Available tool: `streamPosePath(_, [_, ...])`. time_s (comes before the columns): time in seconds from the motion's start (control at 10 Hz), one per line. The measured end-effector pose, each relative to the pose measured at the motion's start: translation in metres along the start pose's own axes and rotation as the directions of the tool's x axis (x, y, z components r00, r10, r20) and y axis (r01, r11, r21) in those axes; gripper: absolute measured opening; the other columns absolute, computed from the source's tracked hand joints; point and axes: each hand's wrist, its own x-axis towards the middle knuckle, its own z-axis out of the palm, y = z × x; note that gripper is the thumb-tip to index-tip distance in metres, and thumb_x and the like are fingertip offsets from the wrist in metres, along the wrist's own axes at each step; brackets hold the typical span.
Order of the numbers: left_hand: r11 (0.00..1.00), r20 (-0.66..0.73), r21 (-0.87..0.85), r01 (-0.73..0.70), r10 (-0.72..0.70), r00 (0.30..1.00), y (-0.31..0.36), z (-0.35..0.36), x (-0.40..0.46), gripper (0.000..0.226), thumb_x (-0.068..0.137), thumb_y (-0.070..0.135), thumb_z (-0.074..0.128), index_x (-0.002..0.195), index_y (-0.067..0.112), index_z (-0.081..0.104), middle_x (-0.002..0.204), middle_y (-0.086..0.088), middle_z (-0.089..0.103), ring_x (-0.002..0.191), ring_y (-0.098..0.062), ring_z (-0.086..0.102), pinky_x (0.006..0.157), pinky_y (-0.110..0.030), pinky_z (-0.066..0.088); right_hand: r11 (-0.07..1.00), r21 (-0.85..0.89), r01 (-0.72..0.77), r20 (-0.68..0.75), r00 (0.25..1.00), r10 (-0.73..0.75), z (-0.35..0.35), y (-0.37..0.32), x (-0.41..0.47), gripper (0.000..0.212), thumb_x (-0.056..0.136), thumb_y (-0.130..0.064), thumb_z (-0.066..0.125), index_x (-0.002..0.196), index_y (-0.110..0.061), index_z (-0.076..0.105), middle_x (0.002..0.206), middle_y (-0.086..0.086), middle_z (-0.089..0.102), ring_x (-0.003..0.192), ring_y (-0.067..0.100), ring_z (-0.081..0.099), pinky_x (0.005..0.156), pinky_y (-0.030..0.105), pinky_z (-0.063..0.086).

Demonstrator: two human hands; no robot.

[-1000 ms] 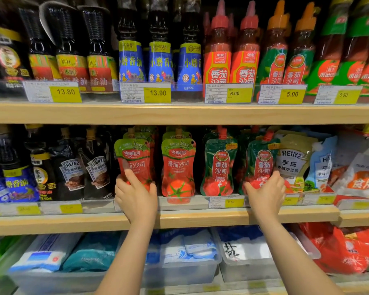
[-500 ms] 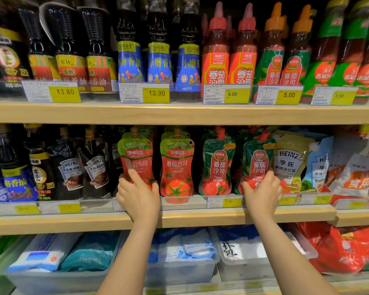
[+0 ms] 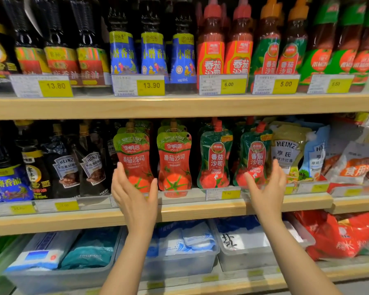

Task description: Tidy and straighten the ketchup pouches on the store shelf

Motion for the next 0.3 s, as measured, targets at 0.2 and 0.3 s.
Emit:
streamPosePath(0.2, [0.960, 0.401, -0.036, -0.279, 0.270, 0.876, 0.024, -0.003, -0.012, 0.054, 0.082, 0.037, 0.064, 0.127, 0.019, 0.042, 0.121, -0.004, 0.052, 0.112, -0.021, 0.047, 0.091, -0.037, 0.040, 0.979, 0.008, 0.205, 0.460, 0.868, -0.186, -0.024, 0.000, -0.023, 0.037, 0.082, -0.026, 0.066, 0.117, -0.025, 0.054, 0.108, -0.010, 0.054, 0.098, -0.006, 0.048, 0.082, 0.007, 0.037])
streamPosePath(0.3, [0.953, 0.627, -0.092, -0.289, 0.281, 0.726, 0.061, -0.013, 0.023, 0.051, 0.084, 0.032, 0.063, 0.129, 0.019, 0.042, 0.121, -0.003, 0.052, 0.112, -0.019, 0.049, 0.090, -0.036, 0.043, 0.992, -0.120, 0.033, 0.798, 0.597, 0.077, -0.045, -0.046, 0.012, 0.041, 0.081, -0.030, 0.067, 0.121, -0.027, 0.056, 0.117, -0.010, 0.058, 0.105, 0.005, 0.054, 0.082, 0.017, 0.041])
